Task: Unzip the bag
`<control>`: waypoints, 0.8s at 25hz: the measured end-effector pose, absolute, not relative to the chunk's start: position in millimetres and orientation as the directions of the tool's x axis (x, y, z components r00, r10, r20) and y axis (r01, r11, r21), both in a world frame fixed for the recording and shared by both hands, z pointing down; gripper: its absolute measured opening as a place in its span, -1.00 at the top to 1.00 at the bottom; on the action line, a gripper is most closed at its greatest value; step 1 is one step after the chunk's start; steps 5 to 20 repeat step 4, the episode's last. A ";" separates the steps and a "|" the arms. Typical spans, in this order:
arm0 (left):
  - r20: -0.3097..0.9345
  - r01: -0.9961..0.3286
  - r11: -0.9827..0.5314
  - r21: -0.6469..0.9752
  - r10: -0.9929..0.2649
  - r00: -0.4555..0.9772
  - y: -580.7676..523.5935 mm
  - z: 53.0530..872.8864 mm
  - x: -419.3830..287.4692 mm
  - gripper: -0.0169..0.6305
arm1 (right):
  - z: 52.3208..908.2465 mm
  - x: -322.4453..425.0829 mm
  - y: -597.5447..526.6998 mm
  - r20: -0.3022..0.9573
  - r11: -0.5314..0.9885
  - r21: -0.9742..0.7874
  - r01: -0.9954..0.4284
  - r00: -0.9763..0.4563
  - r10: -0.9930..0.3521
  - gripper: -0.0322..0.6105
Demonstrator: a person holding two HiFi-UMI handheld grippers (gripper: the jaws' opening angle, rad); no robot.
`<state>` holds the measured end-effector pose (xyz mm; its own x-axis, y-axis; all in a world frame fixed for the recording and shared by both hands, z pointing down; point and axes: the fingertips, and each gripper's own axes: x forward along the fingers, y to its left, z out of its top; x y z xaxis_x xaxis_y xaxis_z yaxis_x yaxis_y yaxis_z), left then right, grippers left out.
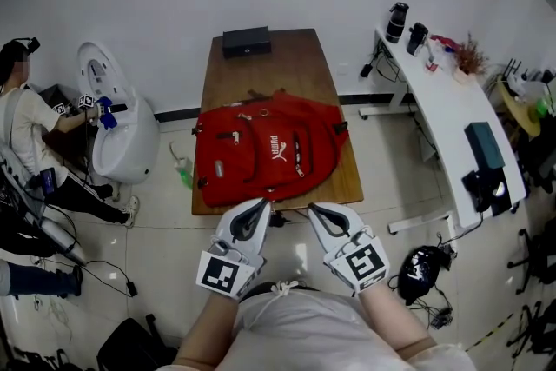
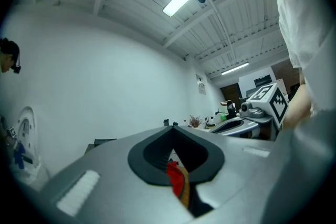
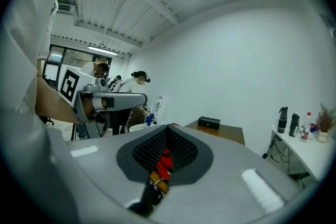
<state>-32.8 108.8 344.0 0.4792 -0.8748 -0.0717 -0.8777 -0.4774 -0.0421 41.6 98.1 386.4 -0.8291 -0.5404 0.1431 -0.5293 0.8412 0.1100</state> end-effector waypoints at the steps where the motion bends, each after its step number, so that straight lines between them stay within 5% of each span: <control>1: -0.073 -0.878 -0.477 -0.036 -0.875 0.478 108.5 344.1 -31.1 0.93 | 385.9 41.8 98.0 0.143 0.842 0.117 -0.527 -0.830 -0.539 0.88; 20: -0.063 -0.880 -0.474 -0.036 -0.878 0.475 108.0 346.0 -29.0 0.93 | 384.9 41.6 97.4 0.148 0.842 0.128 -0.523 -0.830 -0.538 0.88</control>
